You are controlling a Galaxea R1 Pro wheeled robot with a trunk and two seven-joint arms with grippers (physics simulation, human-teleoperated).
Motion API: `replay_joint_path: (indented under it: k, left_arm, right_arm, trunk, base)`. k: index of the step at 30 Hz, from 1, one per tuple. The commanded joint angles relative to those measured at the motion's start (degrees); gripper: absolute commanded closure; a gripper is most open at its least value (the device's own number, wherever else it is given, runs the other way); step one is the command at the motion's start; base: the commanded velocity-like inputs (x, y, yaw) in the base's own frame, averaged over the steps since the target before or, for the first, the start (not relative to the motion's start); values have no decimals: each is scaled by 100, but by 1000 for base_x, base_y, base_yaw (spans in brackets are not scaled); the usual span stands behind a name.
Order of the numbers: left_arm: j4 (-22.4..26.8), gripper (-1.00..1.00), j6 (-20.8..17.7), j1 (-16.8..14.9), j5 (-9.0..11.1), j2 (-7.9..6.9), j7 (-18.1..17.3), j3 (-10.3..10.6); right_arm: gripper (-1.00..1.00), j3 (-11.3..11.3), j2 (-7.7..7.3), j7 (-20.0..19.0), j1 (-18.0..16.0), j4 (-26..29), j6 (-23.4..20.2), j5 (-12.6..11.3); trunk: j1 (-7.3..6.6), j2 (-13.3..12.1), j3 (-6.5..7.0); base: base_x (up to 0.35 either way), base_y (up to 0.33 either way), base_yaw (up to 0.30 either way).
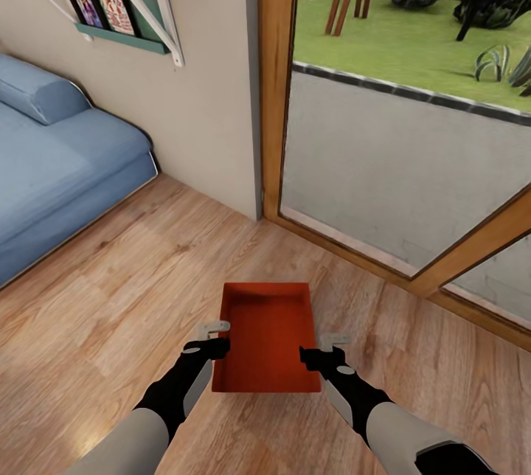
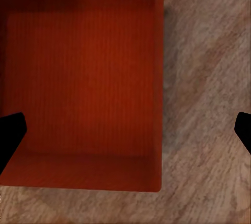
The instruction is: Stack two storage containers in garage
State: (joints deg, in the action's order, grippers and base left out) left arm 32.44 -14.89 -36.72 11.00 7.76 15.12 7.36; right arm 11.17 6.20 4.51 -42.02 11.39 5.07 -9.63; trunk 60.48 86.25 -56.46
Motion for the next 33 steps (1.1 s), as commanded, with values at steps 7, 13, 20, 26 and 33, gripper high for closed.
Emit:
replay_joint_path:
  k: [7,13,20,26,33]
  left_arm:
    - [8,-100,-30,-1,60,-8,50,39]
    - [8,-100,-25,-1,61,-10,49,152]
    - [8,-100,-23,-1,62,-20,46,185]
    - [5,-100,-26,-1,60,-20,45,190]
    - [0,-100,-38,-1,60,-21,53,240]
  right_arm:
    - [-100,45,-8,7,-6,-4,2,-64]
    - [-100,37,-13,0,-6,-1,-3,-75]
    - [-100,43,-18,28,-7,3,28,-74]
    - [-100,43,-22,37,-8,3,51,-73]
    - [-100,37,-29,51,-7,5,68,-85]
  trunk:
    - [154,284,-130]
    - [286,525,-237]
    - [440,805,-363]
    - [571,1046,-471]
    - [725,1327,-596]
  base:
    - [0,0,0]
    - [0,0,0]
    - [0,0,0]
    - [0,0,0]
    - [0,0,0]
